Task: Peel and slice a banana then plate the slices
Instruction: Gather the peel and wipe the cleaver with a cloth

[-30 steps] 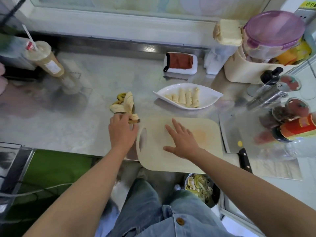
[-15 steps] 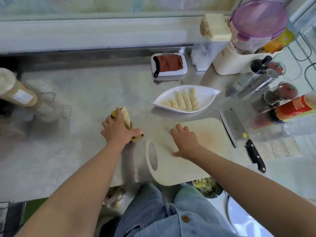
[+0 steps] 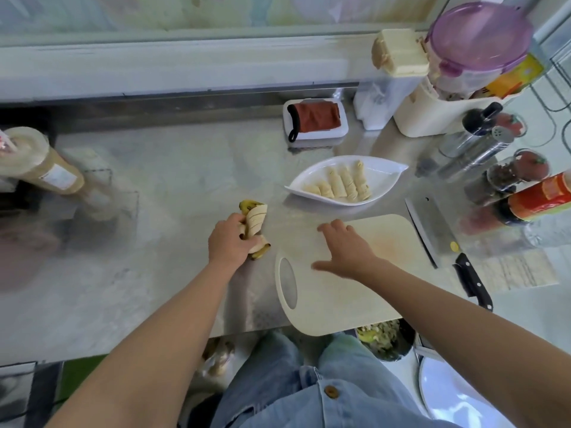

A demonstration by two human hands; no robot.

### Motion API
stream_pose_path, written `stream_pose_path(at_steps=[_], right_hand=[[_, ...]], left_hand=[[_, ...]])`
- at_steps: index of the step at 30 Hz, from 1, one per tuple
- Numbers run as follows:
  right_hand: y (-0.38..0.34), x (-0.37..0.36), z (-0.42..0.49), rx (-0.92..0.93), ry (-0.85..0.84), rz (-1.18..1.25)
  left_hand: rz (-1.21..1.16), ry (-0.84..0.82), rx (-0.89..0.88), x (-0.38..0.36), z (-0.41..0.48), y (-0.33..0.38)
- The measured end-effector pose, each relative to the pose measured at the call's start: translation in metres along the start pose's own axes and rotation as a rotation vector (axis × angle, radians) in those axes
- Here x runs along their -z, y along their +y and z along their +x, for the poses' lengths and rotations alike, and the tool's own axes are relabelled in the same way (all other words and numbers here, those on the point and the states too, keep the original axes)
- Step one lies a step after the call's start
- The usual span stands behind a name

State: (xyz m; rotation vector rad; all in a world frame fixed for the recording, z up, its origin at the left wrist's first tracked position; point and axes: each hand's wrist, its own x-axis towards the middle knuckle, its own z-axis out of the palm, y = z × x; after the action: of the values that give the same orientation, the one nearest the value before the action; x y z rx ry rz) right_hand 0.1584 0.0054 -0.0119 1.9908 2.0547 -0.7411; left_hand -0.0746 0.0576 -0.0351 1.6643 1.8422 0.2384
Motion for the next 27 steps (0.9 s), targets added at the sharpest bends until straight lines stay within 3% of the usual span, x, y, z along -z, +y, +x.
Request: stream_pose_path(at_steps=[4,7,10,18,20,23,27], right_hand=[[-0.028,0.008,0.018,0.28,0.142,0.329],[-0.05,0.01,0.028,0.394,0.059,0.463],[-0.053,0.011,0.032,0.322,-0.027,0.635],[-0.028,0.032,0.015,0.015,-0.115,1.354],[-0.022,0.033,0.007,-0.043,-0.164,1.599],[-0.009,0.038,-0.008,-0.044,-0.215,1.949],[0.019,0.038,-0.029,-0.083,-0.062,1.901]], left_hand=[[-0.458,-0.085,0.087,0.006,-0.007,0.002],[-0.718,-0.204,0.062,0.012,-0.016,0.011],[-0.819,-0.271,0.025,0.015,-0.017,0.017],[-1.107,-0.186,0.109,-0.006,-0.019,0.06],[-1.108,-0.134,0.085,-0.017,-0.025,0.081],[-0.871,-0.059,0.002,-0.037,-0.038,0.109],[-0.609,0.049,-0.218,-0.065,-0.052,0.137]])
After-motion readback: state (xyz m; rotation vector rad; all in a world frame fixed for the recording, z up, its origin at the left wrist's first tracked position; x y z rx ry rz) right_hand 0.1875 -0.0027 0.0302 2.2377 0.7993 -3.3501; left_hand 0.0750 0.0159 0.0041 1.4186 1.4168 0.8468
